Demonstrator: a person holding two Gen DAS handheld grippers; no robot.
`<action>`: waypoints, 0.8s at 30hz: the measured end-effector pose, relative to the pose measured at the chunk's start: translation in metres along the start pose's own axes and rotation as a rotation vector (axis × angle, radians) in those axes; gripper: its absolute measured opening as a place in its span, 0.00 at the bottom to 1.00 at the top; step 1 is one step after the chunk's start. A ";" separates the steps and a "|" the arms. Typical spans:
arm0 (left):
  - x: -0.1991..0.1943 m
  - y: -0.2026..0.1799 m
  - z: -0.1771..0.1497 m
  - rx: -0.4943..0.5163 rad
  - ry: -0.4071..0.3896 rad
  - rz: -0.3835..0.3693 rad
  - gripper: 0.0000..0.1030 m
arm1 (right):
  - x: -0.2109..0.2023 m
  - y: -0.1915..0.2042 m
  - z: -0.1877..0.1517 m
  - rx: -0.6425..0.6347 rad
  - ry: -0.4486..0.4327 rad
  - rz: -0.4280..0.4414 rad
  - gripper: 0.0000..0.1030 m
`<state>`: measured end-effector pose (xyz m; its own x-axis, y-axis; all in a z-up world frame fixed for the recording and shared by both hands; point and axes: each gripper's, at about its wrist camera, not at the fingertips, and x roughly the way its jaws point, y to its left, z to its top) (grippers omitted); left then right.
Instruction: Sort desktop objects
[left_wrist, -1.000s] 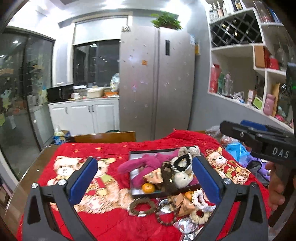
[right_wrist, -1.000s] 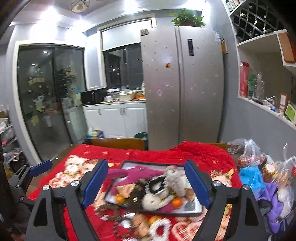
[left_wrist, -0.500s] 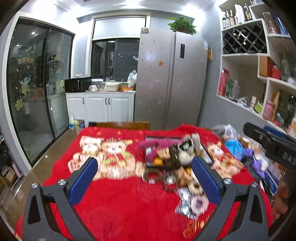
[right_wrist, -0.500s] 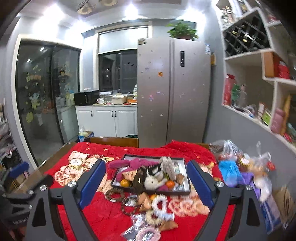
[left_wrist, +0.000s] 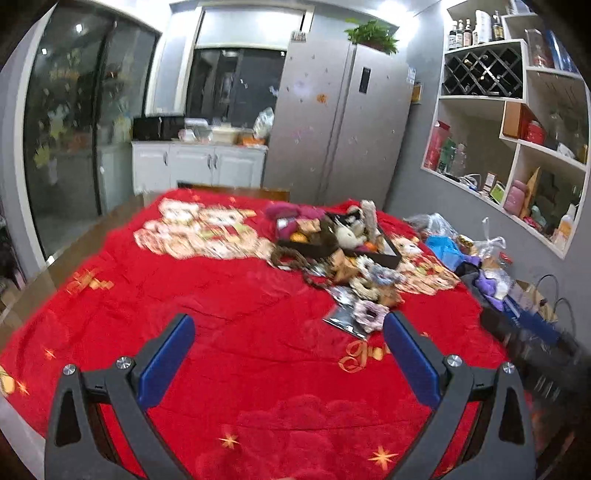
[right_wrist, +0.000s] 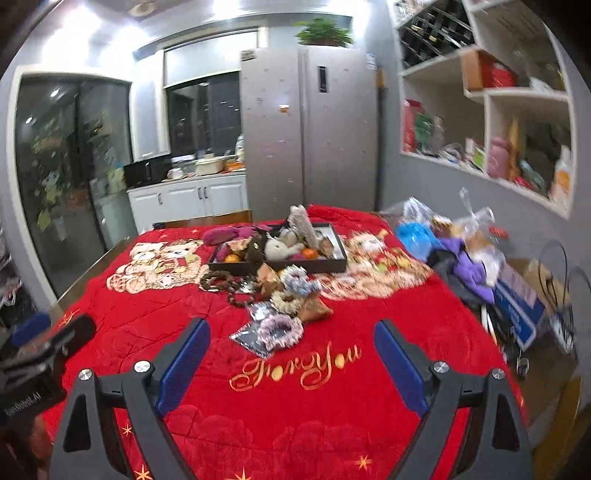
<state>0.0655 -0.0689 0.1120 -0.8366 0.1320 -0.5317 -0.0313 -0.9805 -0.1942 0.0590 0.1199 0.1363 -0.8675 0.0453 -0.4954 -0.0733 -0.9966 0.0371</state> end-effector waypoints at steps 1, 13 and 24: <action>0.002 -0.002 -0.002 0.005 0.016 -0.003 1.00 | 0.001 -0.003 -0.005 0.003 0.015 0.003 0.90; 0.010 -0.032 -0.005 0.136 0.021 0.068 1.00 | -0.002 -0.005 -0.008 -0.021 0.029 -0.010 0.90; -0.010 -0.021 0.005 0.100 -0.029 0.056 1.00 | 0.001 -0.008 -0.008 -0.023 0.050 -0.024 0.90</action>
<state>0.0713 -0.0502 0.1255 -0.8542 0.0734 -0.5147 -0.0372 -0.9961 -0.0802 0.0628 0.1275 0.1285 -0.8398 0.0658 -0.5389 -0.0817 -0.9966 0.0055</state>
